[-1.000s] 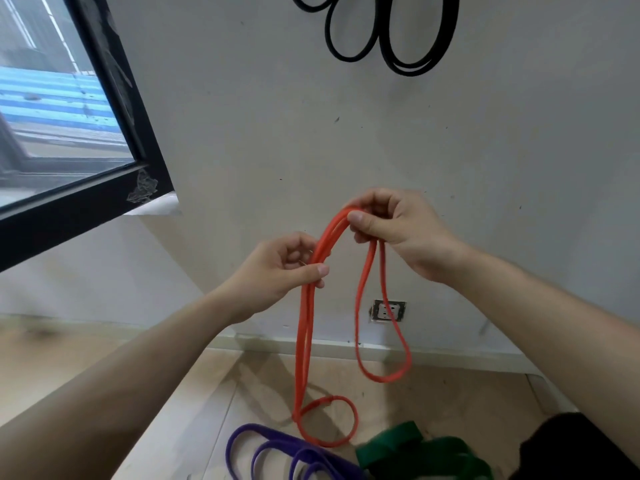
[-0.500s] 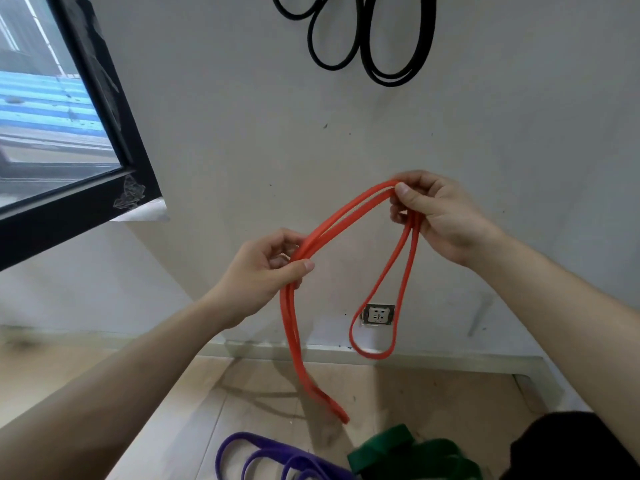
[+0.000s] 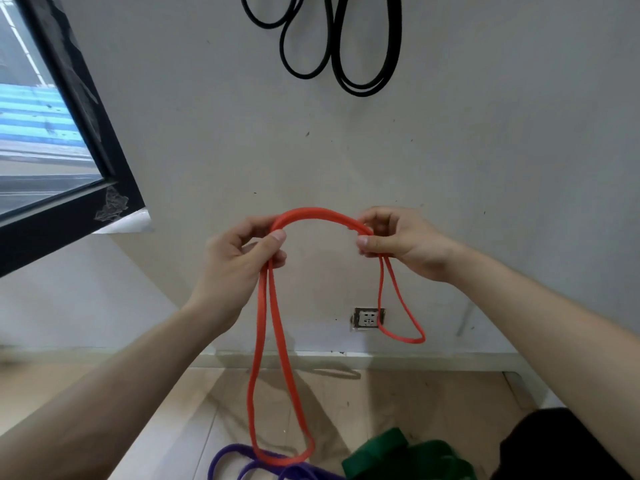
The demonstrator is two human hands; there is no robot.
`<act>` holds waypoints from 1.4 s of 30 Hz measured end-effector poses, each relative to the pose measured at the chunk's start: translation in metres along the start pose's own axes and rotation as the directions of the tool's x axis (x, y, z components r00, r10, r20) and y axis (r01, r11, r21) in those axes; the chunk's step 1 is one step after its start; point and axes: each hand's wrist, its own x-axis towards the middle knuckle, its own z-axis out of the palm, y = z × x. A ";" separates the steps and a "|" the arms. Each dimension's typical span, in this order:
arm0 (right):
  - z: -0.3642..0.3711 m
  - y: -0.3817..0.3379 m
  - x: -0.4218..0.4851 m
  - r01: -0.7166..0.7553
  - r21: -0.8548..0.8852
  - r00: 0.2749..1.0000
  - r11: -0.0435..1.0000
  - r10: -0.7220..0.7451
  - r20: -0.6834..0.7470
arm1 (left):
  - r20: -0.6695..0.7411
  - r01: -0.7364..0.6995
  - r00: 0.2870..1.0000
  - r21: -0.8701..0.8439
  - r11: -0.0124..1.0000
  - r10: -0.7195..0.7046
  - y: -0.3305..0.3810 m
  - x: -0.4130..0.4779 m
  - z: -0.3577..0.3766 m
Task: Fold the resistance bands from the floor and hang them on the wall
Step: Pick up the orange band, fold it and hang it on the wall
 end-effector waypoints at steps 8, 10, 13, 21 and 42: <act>0.051 -0.021 -0.008 0.183 -0.196 0.980 0.964 -0.164 0.109 | 0.200 -0.064 0.979 0.081 0.995 0.047 0.002 -0.008 0.008; 0.056 -0.023 -0.009 0.236 -0.277 0.972 0.932 -0.225 0.071 | 0.236 -0.121 0.968 0.146 0.982 0.084 0.002 -0.009 0.005; 0.054 -0.023 -0.009 0.300 -0.391 0.952 0.870 -0.301 0.061 | 0.286 -0.179 0.953 0.261 0.949 0.101 -0.002 -0.009 -0.002; 0.034 -0.029 -0.006 0.381 -0.496 0.890 0.780 -0.455 -0.033 | 0.276 -0.135 0.959 0.232 0.963 0.068 -0.004 -0.007 -0.003; -0.038 -0.005 -0.006 0.106 -0.274 0.965 0.956 -0.166 -0.203 | 0.079 -0.104 0.993 0.191 0.976 0.090 0.000 0.000 -0.007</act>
